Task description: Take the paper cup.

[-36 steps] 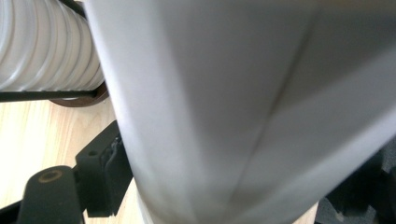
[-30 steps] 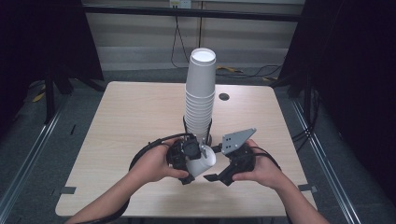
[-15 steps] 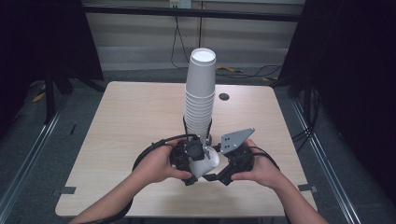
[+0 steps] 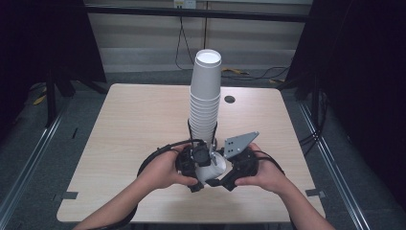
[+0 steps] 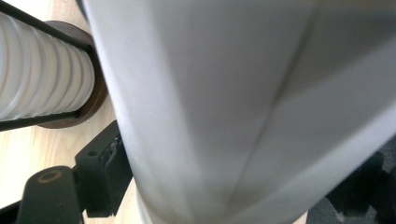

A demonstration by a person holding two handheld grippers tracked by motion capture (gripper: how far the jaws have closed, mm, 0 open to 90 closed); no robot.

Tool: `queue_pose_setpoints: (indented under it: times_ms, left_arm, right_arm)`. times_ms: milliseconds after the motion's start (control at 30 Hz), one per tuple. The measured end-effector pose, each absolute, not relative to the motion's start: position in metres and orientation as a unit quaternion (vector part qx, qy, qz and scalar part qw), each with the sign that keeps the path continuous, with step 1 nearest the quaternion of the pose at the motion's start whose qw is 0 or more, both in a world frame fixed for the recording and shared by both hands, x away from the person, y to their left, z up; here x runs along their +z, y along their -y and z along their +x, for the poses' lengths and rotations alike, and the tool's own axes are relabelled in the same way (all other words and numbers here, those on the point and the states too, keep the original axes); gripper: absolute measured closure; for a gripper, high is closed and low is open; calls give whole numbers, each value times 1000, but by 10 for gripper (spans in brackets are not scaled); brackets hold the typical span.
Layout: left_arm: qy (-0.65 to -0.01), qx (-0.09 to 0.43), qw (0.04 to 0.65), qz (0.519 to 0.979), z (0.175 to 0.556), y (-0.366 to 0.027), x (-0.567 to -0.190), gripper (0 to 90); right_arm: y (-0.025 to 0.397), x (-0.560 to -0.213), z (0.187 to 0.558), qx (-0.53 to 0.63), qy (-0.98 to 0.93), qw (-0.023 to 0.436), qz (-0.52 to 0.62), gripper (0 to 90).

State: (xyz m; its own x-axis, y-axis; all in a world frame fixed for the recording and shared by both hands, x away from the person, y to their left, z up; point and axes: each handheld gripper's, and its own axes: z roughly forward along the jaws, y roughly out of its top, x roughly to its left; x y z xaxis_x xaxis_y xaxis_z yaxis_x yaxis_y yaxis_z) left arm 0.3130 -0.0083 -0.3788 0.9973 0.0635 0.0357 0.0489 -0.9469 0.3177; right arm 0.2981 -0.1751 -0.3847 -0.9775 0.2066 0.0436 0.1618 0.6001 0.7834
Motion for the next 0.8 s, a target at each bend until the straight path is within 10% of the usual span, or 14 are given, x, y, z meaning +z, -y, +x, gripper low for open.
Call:
queue_pose_setpoints:
  times_ms: [800]
  left_arm:
    - [-16, 25, 202, 979, 313, 8, -379, 143]
  right_arm:
    - [185, -387, 298, 429, -892, 19, 144, 229]
